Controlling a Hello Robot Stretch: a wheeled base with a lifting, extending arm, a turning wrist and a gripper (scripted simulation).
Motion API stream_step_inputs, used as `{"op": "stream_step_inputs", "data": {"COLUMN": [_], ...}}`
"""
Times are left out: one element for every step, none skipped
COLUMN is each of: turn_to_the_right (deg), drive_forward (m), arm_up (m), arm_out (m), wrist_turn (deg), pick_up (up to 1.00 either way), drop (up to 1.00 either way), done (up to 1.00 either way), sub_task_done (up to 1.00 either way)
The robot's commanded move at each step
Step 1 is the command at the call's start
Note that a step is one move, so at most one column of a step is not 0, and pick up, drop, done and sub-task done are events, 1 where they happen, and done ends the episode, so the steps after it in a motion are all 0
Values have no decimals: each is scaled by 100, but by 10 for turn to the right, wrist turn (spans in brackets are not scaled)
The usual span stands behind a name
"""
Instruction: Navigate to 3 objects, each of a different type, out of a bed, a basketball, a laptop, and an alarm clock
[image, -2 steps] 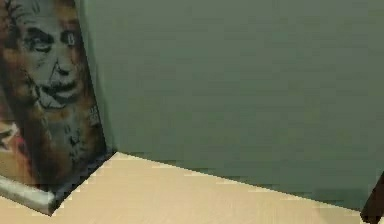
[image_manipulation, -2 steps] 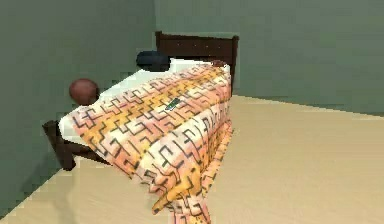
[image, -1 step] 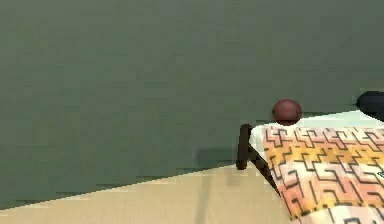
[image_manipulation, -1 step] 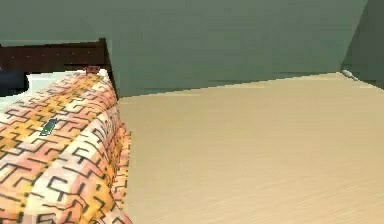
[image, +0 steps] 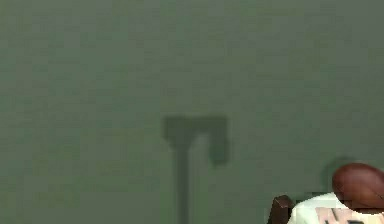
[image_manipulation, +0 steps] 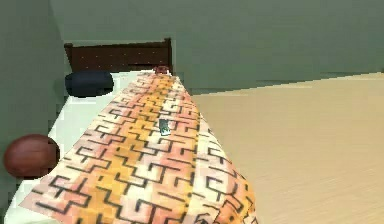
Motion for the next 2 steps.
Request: {"op": "stream_step_inputs", "data": {"turn_to_the_right": [450,0], "drive_forward": [0,0], "arm_up": [0,0], "arm_out": [0,0], "wrist_turn": [0,0], "pick_up": [0,0], "drop": [0,0], "done": [0,0], "sub_task_done": [0,100]}}
